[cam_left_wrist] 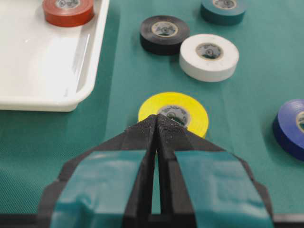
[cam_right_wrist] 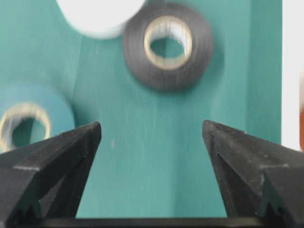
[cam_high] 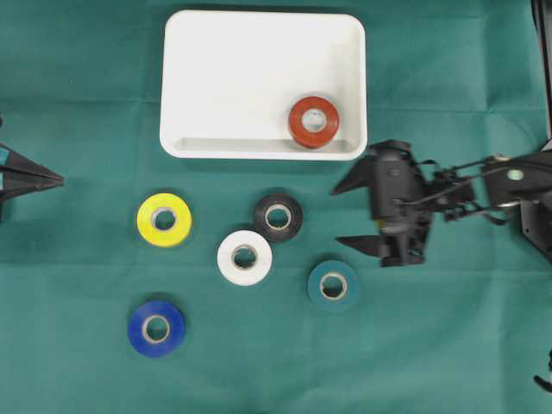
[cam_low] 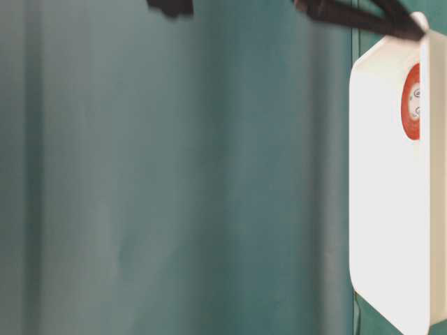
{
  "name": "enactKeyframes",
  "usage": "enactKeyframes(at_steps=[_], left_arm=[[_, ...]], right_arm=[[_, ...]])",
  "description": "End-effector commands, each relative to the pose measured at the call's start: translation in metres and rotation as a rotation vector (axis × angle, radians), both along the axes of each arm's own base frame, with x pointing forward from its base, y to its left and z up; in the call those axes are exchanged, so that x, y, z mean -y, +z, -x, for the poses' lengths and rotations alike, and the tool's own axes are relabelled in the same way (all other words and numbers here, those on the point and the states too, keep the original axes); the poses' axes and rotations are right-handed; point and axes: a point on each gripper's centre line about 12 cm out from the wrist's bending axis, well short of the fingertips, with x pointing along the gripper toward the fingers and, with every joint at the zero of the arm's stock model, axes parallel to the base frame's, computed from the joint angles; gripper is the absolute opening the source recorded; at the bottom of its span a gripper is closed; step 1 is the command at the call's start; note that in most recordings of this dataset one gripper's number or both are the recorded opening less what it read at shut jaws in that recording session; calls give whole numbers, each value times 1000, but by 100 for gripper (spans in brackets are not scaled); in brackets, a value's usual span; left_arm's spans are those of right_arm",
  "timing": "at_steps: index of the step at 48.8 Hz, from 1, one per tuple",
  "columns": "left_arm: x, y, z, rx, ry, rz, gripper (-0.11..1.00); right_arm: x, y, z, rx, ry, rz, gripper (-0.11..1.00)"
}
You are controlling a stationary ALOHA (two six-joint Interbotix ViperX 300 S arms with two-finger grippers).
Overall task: Put the tape into the white case with the right arm.
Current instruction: 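Move the right gripper over the white tape roll and lower it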
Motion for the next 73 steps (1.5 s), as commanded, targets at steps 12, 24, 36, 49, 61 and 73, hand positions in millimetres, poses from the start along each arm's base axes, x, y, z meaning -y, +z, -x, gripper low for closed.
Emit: enactKeyframes(at_steps=[12,24,36,49,61,73], left_arm=[[0,4,-1,9,2,3,0],[0,4,-1,9,2,3,0],[0,3,-1,8,2,3,0],[0,3,-1,8,2,3,0],[0,3,-1,8,2,3,0],[0,3,-1,8,2,3,0]], right_arm=[[-10,5,-68,47,15,-2,53],[-21,4,-106,66,31,-1,53],[-31,1,-131,65,43,4,53],[-29,-6,-135,9,31,23,53],[-27,-11,-133,-26,45,62,53],[-25,-22,-132,-91,35,83,53]])
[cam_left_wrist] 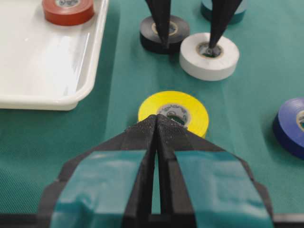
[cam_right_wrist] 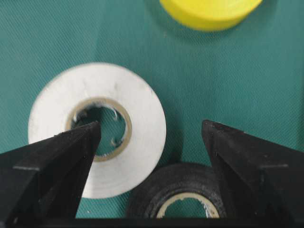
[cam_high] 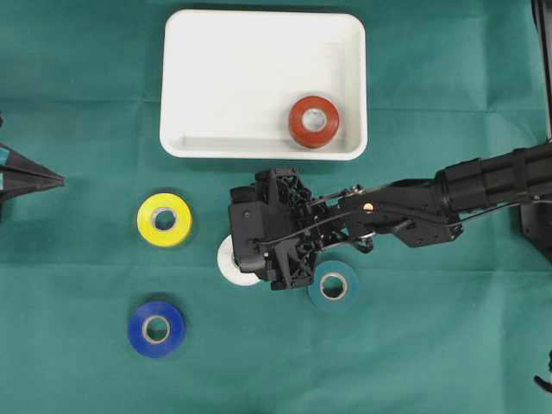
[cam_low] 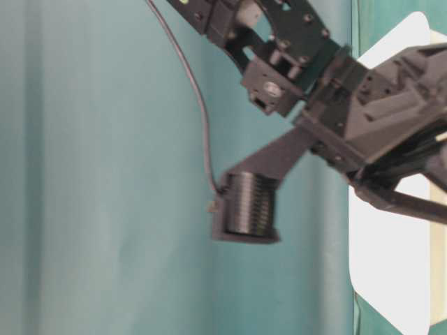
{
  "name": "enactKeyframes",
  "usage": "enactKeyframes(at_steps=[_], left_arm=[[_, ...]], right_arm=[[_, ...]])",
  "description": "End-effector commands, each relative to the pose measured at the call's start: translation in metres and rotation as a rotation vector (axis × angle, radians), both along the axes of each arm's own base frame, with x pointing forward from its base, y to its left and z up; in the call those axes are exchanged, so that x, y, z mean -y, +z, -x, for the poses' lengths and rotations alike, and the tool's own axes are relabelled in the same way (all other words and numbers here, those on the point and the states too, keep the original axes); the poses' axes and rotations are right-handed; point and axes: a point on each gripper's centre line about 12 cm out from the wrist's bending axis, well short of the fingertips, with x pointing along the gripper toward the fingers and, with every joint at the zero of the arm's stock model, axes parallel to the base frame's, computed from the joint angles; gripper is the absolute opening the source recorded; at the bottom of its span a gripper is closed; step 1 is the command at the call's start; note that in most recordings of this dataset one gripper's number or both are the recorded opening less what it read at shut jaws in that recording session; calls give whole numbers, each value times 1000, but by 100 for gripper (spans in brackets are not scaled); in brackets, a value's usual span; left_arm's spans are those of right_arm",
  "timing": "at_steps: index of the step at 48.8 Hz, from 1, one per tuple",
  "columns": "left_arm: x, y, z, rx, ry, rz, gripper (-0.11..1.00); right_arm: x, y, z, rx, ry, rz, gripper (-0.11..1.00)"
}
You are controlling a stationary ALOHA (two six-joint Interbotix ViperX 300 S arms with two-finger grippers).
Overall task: Put the tape into the white case with the right arm.
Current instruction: 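Move the right gripper over the white tape roll and lower it, then close the right gripper inside the white roll's core and lift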
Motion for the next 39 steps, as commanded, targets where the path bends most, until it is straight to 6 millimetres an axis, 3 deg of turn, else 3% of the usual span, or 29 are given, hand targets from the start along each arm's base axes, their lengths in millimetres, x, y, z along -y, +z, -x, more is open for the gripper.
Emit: enactKeyframes(at_steps=[1,30,34,39], left_arm=[[0,4,-1,11,2,2,0],[0,4,-1,12,2,0,0],[0,4,-1,11,2,0,0],[0,4,-1,11,3,0,0]], right_arm=[[-2,13,-7,27,0,0,53],[-2,-2,-16,2,0,9,51],[-2,-1,-16,1,-1,10,42],[-1,-2,-15,-13,-5,15,17]])
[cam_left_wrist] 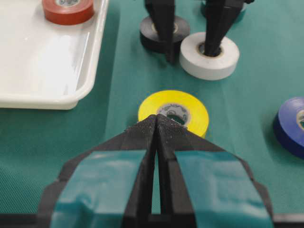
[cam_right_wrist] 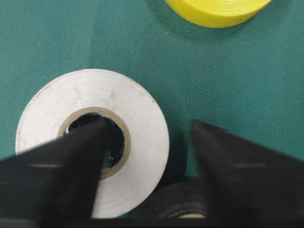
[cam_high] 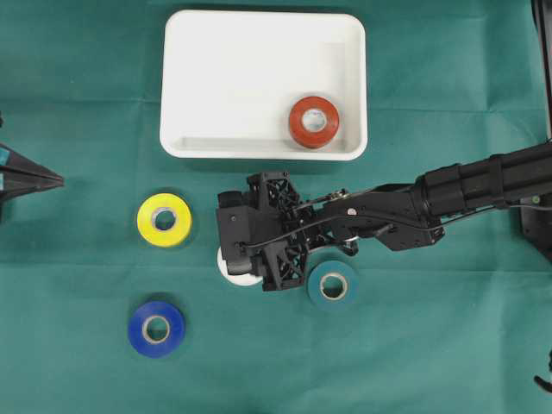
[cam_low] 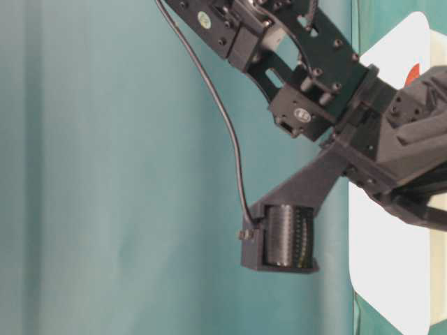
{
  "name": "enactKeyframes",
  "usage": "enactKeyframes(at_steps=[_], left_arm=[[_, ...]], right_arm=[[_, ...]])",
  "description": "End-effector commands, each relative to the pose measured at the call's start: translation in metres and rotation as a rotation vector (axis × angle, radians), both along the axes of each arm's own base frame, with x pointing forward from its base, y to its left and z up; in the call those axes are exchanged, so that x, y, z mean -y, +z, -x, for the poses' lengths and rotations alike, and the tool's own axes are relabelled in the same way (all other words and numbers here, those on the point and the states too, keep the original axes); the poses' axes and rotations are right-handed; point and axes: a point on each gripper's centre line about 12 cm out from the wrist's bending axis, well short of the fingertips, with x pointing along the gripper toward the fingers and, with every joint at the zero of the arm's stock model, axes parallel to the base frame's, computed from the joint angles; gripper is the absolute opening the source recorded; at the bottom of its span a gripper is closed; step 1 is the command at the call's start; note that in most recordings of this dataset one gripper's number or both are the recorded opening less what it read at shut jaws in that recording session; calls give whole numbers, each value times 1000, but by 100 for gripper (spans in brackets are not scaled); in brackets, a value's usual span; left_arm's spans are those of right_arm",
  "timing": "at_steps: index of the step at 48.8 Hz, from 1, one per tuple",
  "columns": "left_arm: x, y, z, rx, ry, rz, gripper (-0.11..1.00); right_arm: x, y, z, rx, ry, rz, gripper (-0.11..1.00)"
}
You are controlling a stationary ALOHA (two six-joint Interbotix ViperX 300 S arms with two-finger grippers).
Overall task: Put the tape into the white case with the right arm.
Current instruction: 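Close the right gripper inside the white roll's core and lift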
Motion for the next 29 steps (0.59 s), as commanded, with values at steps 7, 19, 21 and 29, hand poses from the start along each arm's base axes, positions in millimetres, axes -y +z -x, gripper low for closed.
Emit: enactKeyframes(at_steps=[7,19,21,29], left_arm=[[0,4,-1,12,2,3,0],[0,4,-1,11,2,2,0],[0,4,-1,12,2,2,0],[0,4,-1,11,2,3,0]], right_arm=[[0,13,-5,17,-2,6,3],[0,17,-8,30,-4,4,3],[0,19,-8,33,-7,1,3],[0,39,-10,71,-11,-4,3]])
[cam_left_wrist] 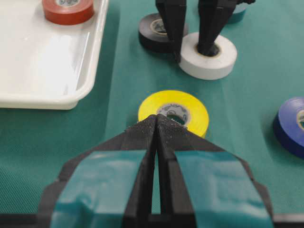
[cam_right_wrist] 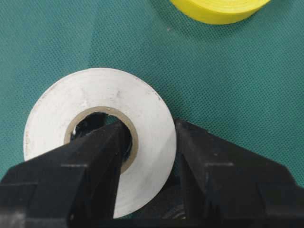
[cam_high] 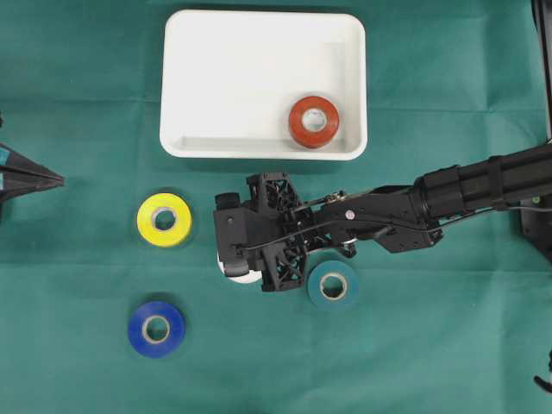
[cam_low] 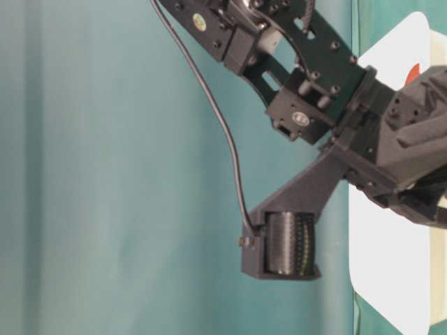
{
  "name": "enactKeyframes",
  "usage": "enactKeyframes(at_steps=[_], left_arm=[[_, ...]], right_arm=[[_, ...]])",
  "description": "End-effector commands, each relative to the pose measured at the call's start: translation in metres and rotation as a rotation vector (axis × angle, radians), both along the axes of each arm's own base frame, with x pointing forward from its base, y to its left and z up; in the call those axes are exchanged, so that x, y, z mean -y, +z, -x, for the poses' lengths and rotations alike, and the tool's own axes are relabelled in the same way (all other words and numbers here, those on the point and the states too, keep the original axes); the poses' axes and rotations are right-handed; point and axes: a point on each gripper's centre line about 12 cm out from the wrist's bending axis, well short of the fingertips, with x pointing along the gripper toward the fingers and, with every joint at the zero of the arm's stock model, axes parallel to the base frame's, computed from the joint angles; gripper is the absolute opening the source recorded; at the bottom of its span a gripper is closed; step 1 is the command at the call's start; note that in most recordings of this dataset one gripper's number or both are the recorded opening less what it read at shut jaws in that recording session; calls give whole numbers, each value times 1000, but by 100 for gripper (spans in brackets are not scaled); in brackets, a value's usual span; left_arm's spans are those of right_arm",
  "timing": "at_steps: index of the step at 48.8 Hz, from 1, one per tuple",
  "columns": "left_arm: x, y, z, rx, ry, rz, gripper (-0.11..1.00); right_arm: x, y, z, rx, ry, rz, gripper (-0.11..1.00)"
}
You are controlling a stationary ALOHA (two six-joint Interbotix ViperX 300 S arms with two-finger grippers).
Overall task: Put the tape into the white case with the right arm.
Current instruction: 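Close the right gripper inside the white roll's core and lift, then carry the white roll into the tray and lower it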
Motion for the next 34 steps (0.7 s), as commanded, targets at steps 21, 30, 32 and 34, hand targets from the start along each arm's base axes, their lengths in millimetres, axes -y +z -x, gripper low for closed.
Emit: enactKeyframes(at_steps=[21,30,32,34], left_arm=[[0,4,-1,11,2,2,0],[0,4,-1,11,2,3,0],[0,4,-1,11,2,2,0],[0,4,-1,11,2,2,0]], right_arm=[[6,75,-10,94,-38,8,2],[17,75,-12,94,-62,10,2],[22,77,-12,98,-74,8,2],[28,78,-13,101,-84,10,2]])
